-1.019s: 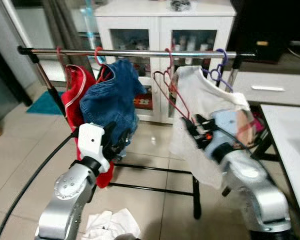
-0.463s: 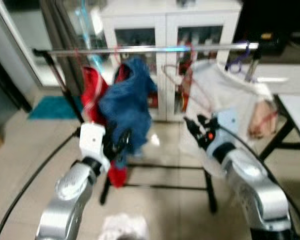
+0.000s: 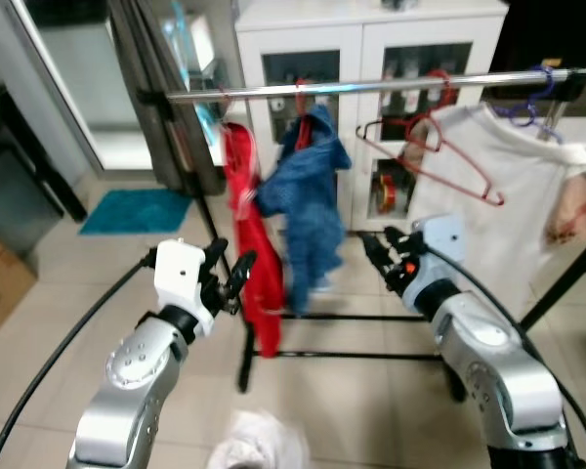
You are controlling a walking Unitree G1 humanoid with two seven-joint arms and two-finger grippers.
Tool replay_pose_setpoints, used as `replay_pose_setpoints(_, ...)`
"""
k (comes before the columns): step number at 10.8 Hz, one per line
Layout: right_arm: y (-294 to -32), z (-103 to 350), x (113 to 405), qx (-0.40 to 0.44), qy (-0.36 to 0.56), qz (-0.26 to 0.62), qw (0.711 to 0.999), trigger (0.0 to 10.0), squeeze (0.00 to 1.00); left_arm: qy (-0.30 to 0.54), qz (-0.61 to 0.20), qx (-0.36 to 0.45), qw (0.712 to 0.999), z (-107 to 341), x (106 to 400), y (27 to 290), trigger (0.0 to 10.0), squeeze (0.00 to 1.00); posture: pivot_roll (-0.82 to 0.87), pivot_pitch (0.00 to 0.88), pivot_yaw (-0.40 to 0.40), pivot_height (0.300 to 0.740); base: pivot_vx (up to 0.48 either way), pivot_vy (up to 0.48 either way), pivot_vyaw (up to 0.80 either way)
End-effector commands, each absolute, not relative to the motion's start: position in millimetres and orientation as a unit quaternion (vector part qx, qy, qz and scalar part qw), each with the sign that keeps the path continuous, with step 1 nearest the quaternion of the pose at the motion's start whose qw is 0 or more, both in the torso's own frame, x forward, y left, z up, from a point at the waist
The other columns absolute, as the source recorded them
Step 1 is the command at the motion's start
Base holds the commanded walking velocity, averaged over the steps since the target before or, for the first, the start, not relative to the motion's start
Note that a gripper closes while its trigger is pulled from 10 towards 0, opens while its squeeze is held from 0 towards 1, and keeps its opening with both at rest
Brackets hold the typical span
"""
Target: Hang hanger
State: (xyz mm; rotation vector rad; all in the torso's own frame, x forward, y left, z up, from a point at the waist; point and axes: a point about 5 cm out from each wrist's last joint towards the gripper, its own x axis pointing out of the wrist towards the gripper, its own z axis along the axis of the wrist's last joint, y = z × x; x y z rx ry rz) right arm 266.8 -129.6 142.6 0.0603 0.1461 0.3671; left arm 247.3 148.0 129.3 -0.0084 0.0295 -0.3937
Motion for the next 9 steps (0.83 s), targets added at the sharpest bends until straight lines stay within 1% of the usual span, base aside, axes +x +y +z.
replay_pose_setpoints(1,-121.0,146.7,267.3,0.034,0.067,0.196,0.978,10.0,0.0,0.018,-0.178,0.011,0.984,130.0,248.0,157.7,10.0,0.0,0.02,0.0,0.084,0.74,0.0,0.304,0.0)
replay_pose_setpoints(6,-120.3,148.2,269.3,0.035,0.064,0.193,0.979,10.0,0.0,0.015,-0.173,0.024,0.984,132.1,254.2,159.0,10.0,0.0,0.02,0.0,0.093,0.74,0.0,-0.457,0.0)
replay_pose_setpoints(7,-120.6,148.1,269.2,0.036,0.064,0.192,0.979,10.0,0.0,0.018,-0.17,0.013,0.985,131.2,253.7,158.8,10.0,0.0,0.03,0.0,0.092,0.74,0.0,0.0,0.0)
replay_pose_setpoints(9,-122.2,148.5,269.9,0.036,0.065,0.187,0.98,10.0,0.0,0.023,-0.171,0.016,0.985,130.0,252.7,158.1,10.0,0.0,0.03,0.0,0.092,0.74,0.0,0.0,0.0)
